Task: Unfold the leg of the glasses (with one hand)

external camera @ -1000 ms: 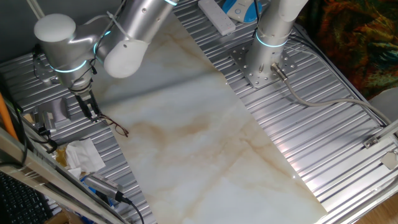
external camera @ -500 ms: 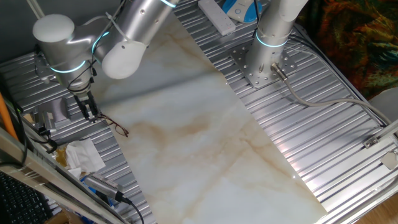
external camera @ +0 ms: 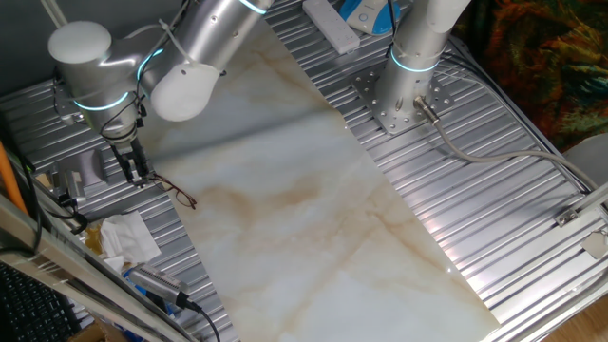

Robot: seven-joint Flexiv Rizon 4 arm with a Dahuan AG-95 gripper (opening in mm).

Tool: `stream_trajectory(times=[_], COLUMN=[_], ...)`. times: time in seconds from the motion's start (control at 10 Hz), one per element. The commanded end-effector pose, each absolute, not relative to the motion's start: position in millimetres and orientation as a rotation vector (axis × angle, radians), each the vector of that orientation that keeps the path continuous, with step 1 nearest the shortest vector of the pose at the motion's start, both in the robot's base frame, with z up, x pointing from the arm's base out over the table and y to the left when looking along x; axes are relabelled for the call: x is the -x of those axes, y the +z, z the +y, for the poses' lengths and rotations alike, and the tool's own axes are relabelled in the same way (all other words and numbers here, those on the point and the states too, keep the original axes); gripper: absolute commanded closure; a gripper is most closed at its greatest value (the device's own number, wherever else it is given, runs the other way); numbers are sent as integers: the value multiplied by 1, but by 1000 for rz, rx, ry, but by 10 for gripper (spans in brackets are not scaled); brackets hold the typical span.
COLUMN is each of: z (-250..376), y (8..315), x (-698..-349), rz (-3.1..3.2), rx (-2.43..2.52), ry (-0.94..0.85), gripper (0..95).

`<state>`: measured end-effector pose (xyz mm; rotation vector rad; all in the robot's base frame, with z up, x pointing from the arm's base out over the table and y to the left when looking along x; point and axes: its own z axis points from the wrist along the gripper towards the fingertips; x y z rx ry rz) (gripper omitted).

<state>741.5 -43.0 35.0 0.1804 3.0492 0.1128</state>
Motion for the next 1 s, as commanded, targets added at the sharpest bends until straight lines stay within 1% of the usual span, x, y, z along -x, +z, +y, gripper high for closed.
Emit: stream_trajectory(times=[0.1, 0.7, 0.8, 1.0], z=[-44, -46, -46, -47], y=[34, 31, 30, 30], x=[-742, -744, -744, -744], rz=[3049, 3051, 3052, 3056], rx=[-179, -195, -208, -216], ry=[112, 118, 118, 116], gripper=[760, 760, 950, 950])
